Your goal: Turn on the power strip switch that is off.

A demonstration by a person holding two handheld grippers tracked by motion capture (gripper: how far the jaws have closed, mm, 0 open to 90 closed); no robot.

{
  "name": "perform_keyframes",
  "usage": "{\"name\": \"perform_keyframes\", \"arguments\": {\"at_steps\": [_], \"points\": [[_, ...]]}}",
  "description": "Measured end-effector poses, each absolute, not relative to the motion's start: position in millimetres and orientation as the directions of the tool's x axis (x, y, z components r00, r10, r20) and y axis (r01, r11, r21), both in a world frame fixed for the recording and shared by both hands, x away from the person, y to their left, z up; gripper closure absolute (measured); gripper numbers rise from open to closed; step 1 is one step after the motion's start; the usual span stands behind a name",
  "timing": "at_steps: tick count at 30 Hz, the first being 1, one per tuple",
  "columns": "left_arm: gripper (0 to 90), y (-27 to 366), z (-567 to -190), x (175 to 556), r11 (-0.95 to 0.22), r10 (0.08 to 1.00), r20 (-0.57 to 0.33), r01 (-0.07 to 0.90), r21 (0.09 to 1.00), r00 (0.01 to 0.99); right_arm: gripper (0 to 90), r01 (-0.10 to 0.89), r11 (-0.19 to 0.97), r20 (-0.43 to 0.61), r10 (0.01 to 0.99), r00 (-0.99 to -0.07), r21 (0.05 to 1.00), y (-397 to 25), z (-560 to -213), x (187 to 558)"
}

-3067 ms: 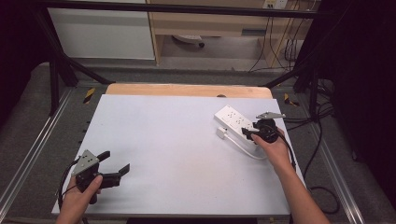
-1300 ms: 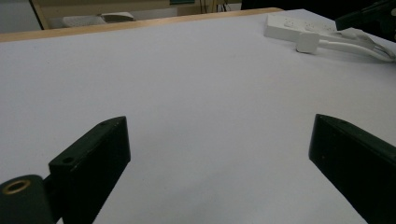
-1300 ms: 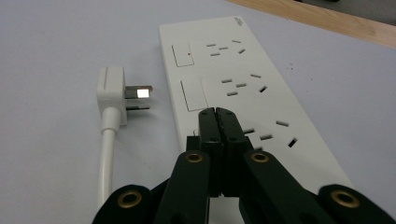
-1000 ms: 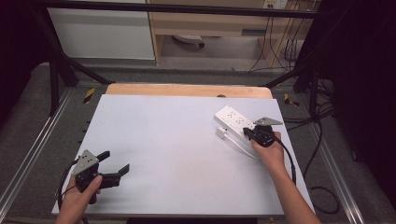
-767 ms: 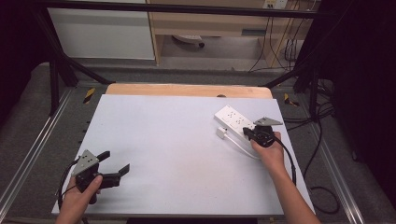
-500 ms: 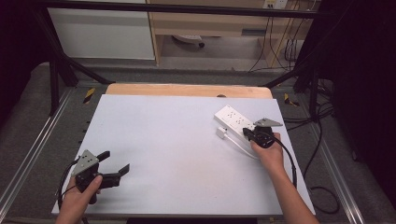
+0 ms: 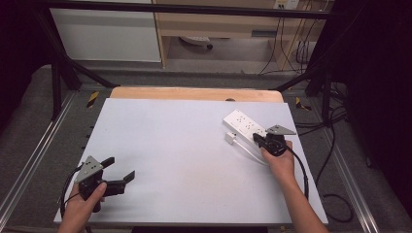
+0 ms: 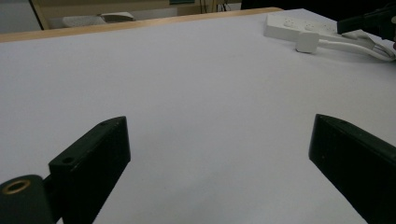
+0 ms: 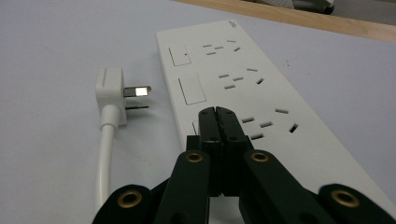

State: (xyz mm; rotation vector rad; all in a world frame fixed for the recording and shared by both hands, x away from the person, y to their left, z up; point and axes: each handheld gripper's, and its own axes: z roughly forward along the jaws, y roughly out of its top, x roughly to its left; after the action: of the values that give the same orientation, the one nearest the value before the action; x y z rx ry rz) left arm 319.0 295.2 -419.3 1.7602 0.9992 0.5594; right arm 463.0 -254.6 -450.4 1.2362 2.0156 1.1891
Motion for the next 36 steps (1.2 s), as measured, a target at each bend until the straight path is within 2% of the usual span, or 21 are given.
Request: {"name": "perform_keyframes", "arguments": {"at_steps": [36], "points": [[5.5,295.0,-418.6,318.5,-0.165,0.828,-0.073,0.366,0.916,0.555,90.0,0.461,0.188,0.059,0.881,-0.47,0.867,-258.9,-453.5,459.5]]}}
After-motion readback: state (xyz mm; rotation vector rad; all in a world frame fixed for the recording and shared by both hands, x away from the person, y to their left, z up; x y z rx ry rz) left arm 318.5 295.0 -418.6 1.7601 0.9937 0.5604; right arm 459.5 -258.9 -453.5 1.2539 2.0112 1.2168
